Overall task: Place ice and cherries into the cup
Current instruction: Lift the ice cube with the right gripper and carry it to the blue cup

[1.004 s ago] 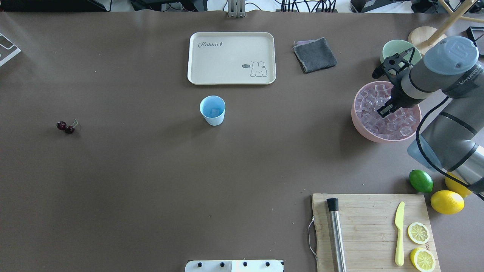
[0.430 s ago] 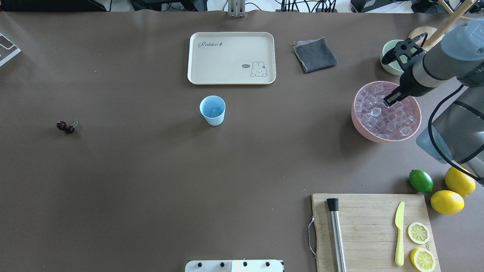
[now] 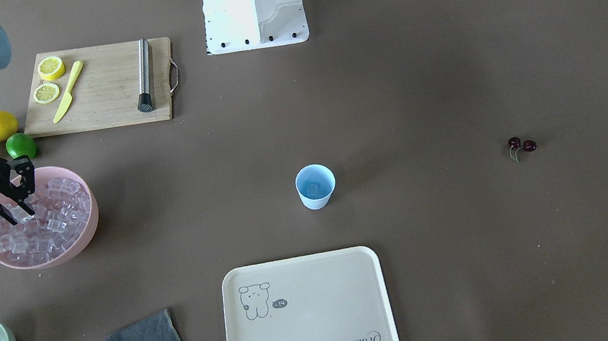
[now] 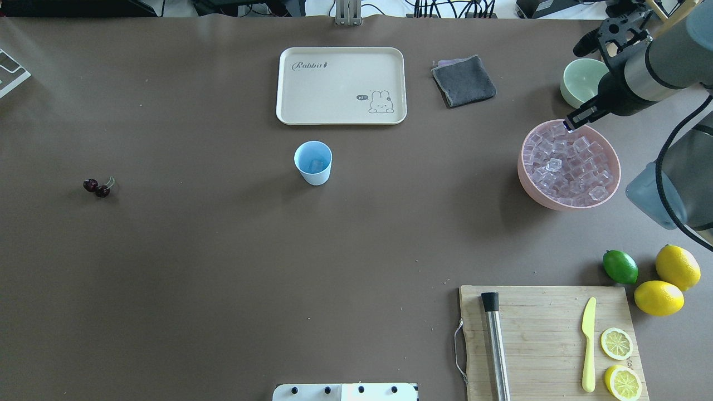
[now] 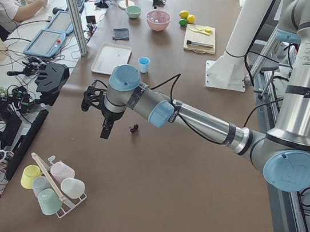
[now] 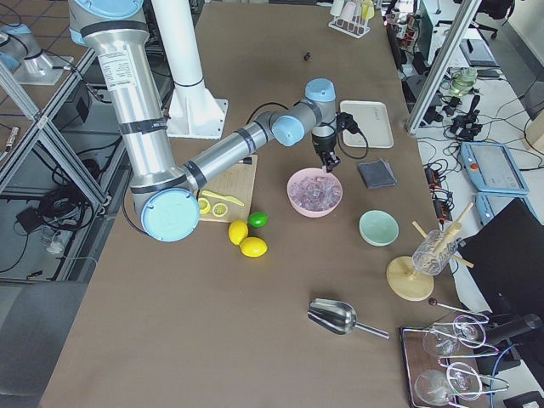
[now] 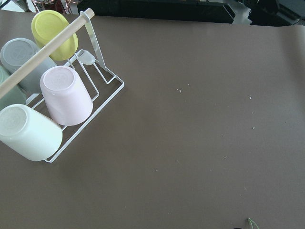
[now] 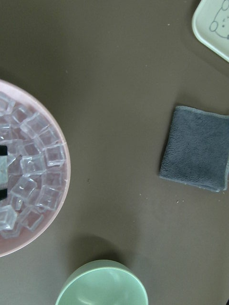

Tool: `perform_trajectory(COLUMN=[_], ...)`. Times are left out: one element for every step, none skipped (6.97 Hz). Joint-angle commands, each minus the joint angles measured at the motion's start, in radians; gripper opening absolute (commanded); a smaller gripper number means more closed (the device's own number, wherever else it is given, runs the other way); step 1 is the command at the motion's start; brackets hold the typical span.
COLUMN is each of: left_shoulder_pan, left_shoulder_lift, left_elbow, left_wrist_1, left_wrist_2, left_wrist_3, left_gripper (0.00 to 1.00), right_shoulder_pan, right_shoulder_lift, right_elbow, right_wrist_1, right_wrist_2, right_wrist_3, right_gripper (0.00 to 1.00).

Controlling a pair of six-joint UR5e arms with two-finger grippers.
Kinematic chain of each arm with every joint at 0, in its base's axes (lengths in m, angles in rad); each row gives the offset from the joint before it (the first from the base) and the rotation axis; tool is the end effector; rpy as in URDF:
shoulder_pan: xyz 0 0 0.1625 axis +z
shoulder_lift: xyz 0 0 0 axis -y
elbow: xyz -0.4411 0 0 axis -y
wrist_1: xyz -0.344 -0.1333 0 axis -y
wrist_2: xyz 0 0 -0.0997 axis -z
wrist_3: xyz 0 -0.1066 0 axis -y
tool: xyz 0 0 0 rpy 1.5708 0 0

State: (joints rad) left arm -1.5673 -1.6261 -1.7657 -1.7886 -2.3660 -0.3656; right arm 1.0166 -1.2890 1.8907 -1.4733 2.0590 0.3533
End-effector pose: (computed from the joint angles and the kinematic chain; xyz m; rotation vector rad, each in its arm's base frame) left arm -0.0555 -0.4805 0.5394 0.2920 0.8479 -0.1515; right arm -0.2150 -0.5057 0.3994 0.4124 -0.7242 -0.3598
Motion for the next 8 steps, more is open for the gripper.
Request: perform_trajectory(left_shoulder_pan=[0.001, 0.001, 0.001, 0.001, 0.001, 0.001, 0.004, 0.006], left_shoulder_lift=[0.002, 0.000, 0.000, 0.002, 0.003, 0.002, 0.000, 0.002], left_elbow=[-0.004, -0.014, -0.018, -0.038, -0.037, -0.037, -0.032, -0.037], left_wrist_1=[0.000, 0.000, 0.000, 0.002, 0.000, 0.002, 0.000, 0.000], left_wrist_2=[-0.004, -0.004, -0.004, -0.018, -0.054, -0.055, -0.055, -0.055], left_wrist_3=[0.000, 0.000, 0.000, 0.000, -0.001, 0.000, 0.000, 0.000], left_gripper=[0.98, 0.98, 0.98, 0.98, 0.98, 0.98, 0.98, 0.98], right_shoulder_pan=[-0.003, -0.045, -0.088, -0.131, -0.182, -0.237, -0.291, -0.352], right_shoulder_lift=[0.135, 0.208, 0.268, 0.313, 0.332, 0.341, 0.391, 0.463], right_elbow=[-0.027, -0.071, -0.096, -0.107, -0.117, -0.137, -0.188, -0.256], right_wrist_1=[0.002, 0.022, 0.049, 0.068, 0.114, 0.178, 0.217, 0.223], right_wrist_2=[0.001, -0.005, -0.016, -0.037, -0.081, -0.150, -0.222, -0.305], right_wrist_3=[0.166, 0.273, 0.358, 0.410, 0.449, 0.504, 0.553, 0.599], right_gripper=[0.00, 0.00, 0.00, 0.00, 0.00, 0.00, 0.00, 0.00])
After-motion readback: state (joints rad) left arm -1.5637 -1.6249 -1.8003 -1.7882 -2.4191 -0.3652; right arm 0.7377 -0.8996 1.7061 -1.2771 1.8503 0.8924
